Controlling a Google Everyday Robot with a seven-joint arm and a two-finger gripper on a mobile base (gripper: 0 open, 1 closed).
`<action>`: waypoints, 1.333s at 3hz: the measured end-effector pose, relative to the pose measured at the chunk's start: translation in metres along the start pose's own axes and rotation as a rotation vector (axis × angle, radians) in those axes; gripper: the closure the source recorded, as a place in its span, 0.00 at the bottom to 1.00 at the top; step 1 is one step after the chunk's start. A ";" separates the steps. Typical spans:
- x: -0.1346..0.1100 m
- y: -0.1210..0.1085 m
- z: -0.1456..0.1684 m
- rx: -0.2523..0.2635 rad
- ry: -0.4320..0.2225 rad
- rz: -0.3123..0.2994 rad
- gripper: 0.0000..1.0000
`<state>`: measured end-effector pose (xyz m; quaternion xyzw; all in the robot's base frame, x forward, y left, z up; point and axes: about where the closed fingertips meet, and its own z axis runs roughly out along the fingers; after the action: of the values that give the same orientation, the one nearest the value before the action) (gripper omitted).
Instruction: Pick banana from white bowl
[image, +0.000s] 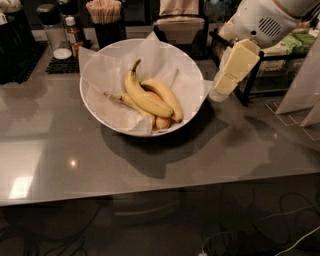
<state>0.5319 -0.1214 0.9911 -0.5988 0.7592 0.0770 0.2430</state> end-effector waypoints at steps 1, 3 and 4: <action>-0.003 0.000 0.007 0.024 -0.028 0.033 0.00; -0.065 -0.013 0.065 0.014 -0.121 0.048 0.00; -0.066 -0.013 0.066 0.012 -0.122 0.048 0.00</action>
Offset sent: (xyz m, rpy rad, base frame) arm 0.0499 0.0909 -0.0244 0.1474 -0.0627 -0.0590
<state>0.5734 -0.0404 0.9662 -0.5731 0.7576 0.1146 0.2907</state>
